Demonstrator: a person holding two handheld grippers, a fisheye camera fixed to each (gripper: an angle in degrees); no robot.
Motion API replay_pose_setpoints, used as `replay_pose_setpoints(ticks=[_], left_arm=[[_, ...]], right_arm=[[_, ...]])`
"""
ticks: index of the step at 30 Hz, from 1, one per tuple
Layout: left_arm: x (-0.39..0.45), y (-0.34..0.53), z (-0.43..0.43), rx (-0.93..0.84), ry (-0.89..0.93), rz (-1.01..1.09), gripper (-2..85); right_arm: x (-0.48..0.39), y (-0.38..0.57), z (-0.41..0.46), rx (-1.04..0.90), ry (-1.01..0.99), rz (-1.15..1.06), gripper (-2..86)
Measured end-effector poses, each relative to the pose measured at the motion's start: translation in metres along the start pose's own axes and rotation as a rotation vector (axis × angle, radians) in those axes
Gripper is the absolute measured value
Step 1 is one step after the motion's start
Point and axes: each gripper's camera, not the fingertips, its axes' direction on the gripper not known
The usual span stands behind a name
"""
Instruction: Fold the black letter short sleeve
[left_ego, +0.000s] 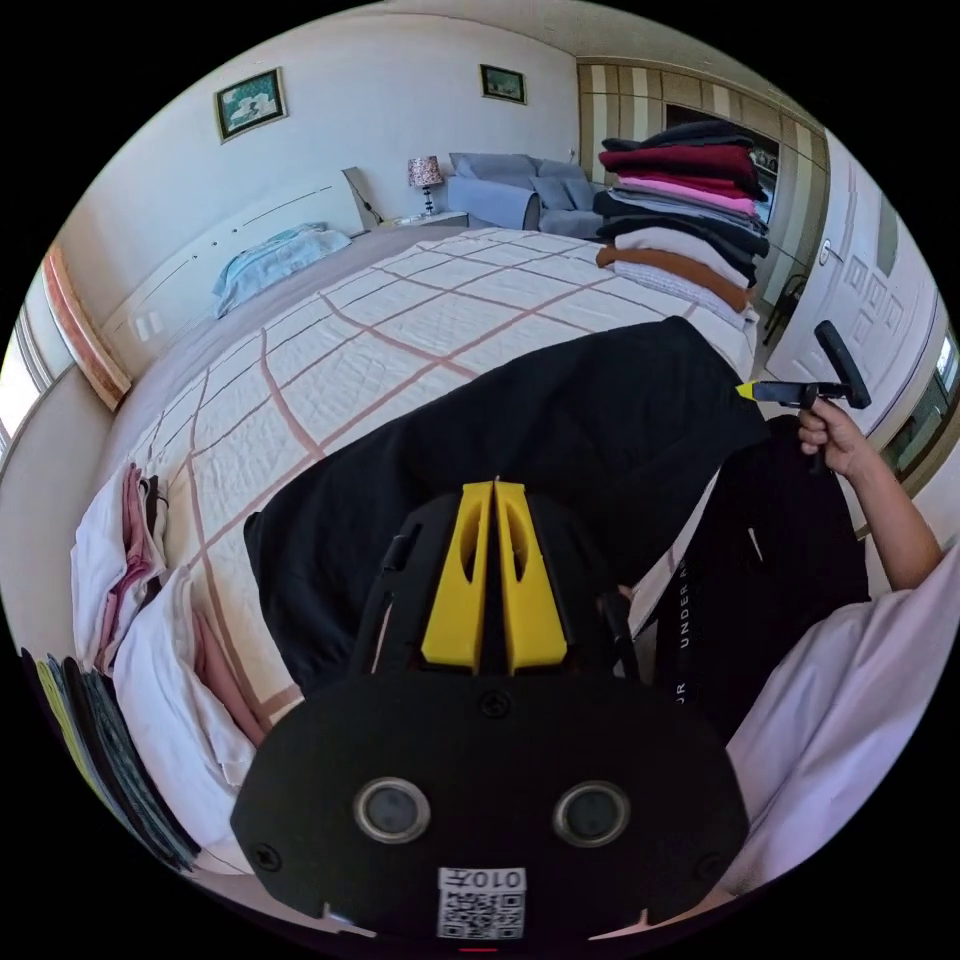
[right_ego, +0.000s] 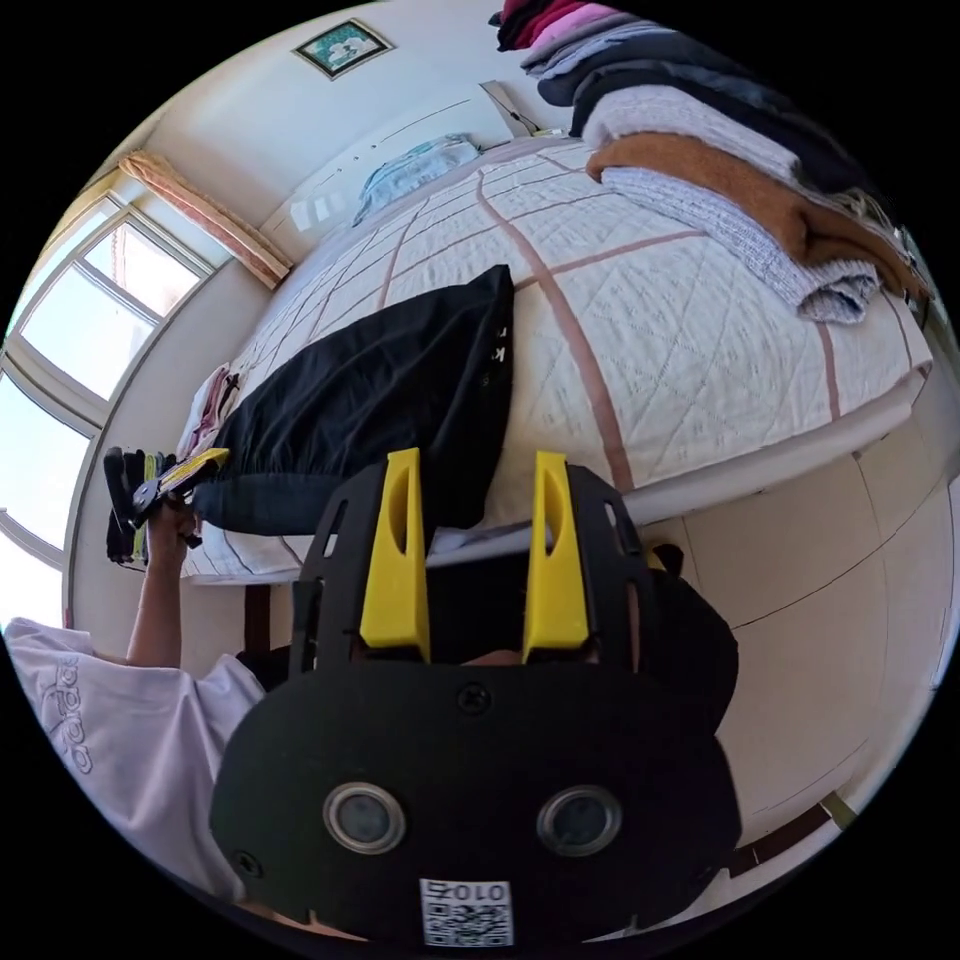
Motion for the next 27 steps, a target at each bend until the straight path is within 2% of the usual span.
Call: replay_pose_setpoints(ticks=[2, 5, 10, 14, 22, 27], left_arm=[[0.047, -0.002, -0.006, 0.071, -0.017, 0.143, 2.9], [0.113, 0.000, 0.008, 0.119, -0.024, 0.323, 5.7], [0.202, -0.007, 0.038, 0.108, 0.084, 0.490, 10.5], [0.288, -0.006, 0.054, 0.121, -0.083, 0.656, 13.7], [0.346, 0.000, 0.075, 0.265, -0.317, 0.646, 12.2], [0.340, -0.004, 0.085, 0.278, -0.338, 0.599, 7.4]], right_arm=[[0.003, -0.001, 0.001, -0.001, -0.056, 0.012, 11.9], [0.008, -0.004, 0.004, -0.007, -0.028, 0.024, 10.4], [0.024, -0.014, -0.011, -0.053, -0.165, 0.038, 6.3], [0.025, -0.025, -0.038, -0.050, -0.302, 0.050, 5.7], [0.014, -0.039, -0.054, -0.052, -0.378, 0.026, 5.6], [0.032, -0.040, -0.055, -0.014, -0.466, 0.091, 5.6]])
